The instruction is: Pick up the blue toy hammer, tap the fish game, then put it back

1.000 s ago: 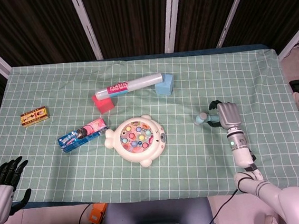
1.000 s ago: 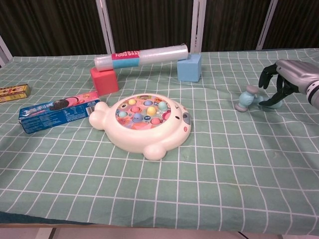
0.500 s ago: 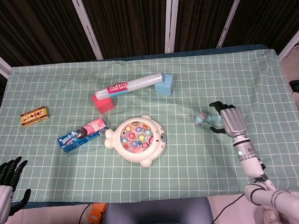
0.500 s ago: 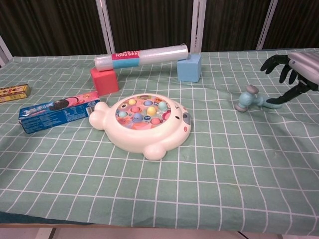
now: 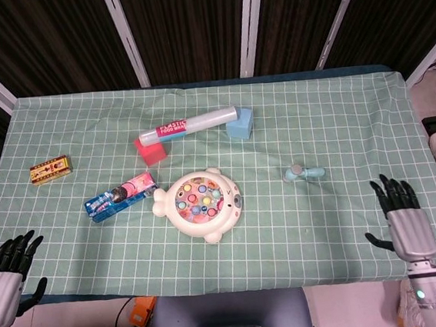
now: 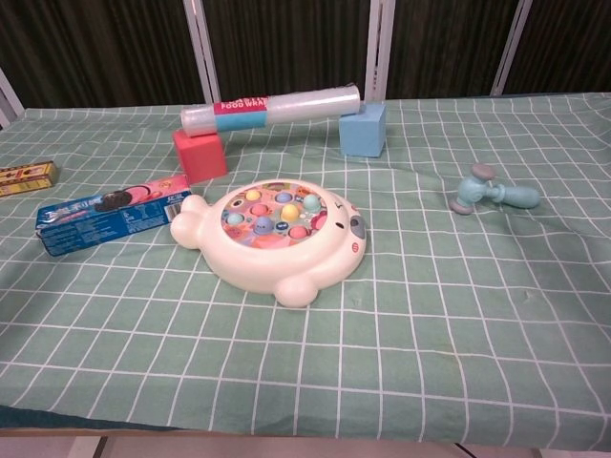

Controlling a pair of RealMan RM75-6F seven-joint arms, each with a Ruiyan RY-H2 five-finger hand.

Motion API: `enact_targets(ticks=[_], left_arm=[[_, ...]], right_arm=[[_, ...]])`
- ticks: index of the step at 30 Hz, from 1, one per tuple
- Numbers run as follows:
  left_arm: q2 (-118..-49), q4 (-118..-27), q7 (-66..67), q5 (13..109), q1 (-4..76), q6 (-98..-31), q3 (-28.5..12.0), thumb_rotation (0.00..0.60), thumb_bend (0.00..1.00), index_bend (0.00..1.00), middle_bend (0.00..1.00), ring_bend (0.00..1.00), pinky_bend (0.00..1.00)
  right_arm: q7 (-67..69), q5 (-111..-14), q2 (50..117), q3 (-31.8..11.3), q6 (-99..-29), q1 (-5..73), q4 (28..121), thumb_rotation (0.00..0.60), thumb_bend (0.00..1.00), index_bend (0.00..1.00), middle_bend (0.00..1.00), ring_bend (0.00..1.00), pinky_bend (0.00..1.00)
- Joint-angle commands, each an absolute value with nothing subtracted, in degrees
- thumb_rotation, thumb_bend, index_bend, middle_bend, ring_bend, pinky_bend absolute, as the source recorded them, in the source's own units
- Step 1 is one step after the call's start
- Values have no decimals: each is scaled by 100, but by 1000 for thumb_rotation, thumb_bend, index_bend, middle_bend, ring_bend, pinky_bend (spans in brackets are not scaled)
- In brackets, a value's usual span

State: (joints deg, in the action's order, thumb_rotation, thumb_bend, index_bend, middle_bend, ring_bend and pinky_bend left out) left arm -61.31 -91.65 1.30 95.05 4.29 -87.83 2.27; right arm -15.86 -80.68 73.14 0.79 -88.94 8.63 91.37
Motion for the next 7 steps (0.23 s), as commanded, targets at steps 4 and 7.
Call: enact_targets(ticks=[4,7], left_arm=[[-6179,-9171,226,9519,462,-8732,221,600,402,0,0,0,87],[-6184,-9171,239,9506,467,-8723,214,600,403,0,0,0,88]], right_arm=[[-1699,-8128,7159,166,-8798,653,8969,600,271,0,0,0,0],[-1693,-8204,7142,156,-8833,605,9004,600,271,0,0,0,0]])
